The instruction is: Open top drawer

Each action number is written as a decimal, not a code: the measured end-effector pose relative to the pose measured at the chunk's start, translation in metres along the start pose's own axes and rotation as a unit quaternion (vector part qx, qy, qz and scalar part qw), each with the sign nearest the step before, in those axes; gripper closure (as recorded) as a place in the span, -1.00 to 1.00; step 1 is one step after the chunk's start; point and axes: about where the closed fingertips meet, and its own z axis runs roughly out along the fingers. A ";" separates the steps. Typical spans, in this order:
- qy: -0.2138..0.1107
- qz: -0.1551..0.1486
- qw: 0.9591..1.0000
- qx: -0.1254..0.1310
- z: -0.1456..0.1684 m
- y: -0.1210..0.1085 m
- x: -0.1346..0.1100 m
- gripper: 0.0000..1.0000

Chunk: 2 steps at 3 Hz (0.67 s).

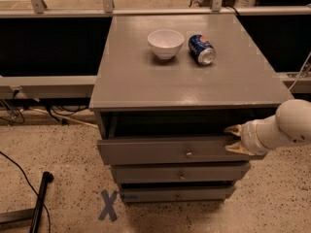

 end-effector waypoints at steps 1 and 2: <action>-0.004 0.000 1.000 -0.014 -0.012 0.015 -0.005 0.50; -0.004 0.000 1.000 -0.014 -0.013 0.014 -0.005 0.14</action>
Offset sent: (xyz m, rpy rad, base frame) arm -0.1081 0.0054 0.1008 0.0322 0.0449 0.0552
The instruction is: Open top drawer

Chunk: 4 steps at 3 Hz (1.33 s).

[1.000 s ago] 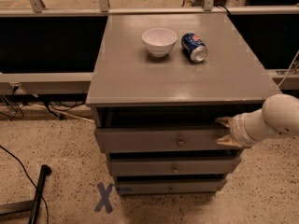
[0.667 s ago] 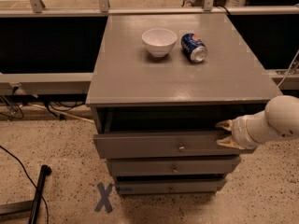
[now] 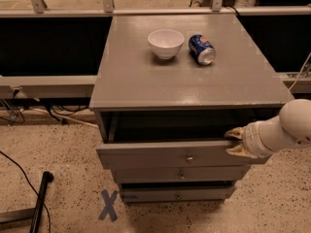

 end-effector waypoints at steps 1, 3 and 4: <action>0.000 0.000 1.000 0.000 0.000 0.000 0.000 -0.33; 0.000 0.000 1.000 -0.001 0.000 0.000 -0.001 -1.00; 0.010 -0.007 1.000 -0.009 0.004 -0.002 -0.003 -1.00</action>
Offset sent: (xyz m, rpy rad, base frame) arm 0.0000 0.0000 0.0003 0.0000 0.0000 0.0000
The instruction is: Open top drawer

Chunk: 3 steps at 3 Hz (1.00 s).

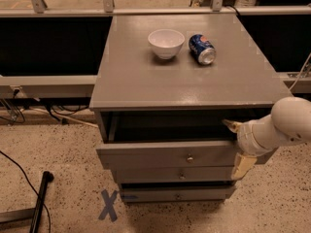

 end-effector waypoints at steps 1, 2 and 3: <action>0.008 -0.007 1.000 -0.018 0.006 0.002 0.001 -0.65; 0.010 -0.005 0.999 -0.041 0.010 0.010 0.009 -0.18; 0.003 -0.003 0.998 -0.064 0.006 0.021 0.015 0.23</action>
Offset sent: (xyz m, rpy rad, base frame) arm -0.0120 -0.0150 -0.0258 -0.0356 0.1325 0.0359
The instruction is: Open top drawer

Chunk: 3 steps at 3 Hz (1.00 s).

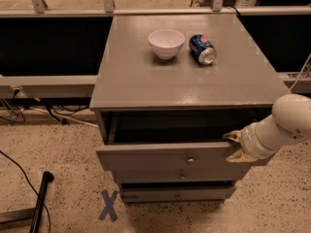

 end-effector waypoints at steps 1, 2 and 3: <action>-0.004 -0.005 1.000 -0.010 -0.008 0.009 -0.001 0.16; -0.004 -0.043 0.997 -0.061 -0.041 0.044 -0.013 -0.36; -0.008 -0.041 0.996 -0.083 -0.039 0.054 -0.014 -0.83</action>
Offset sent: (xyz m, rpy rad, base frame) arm -0.1317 -0.0095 0.0857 -0.0734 0.2101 0.3049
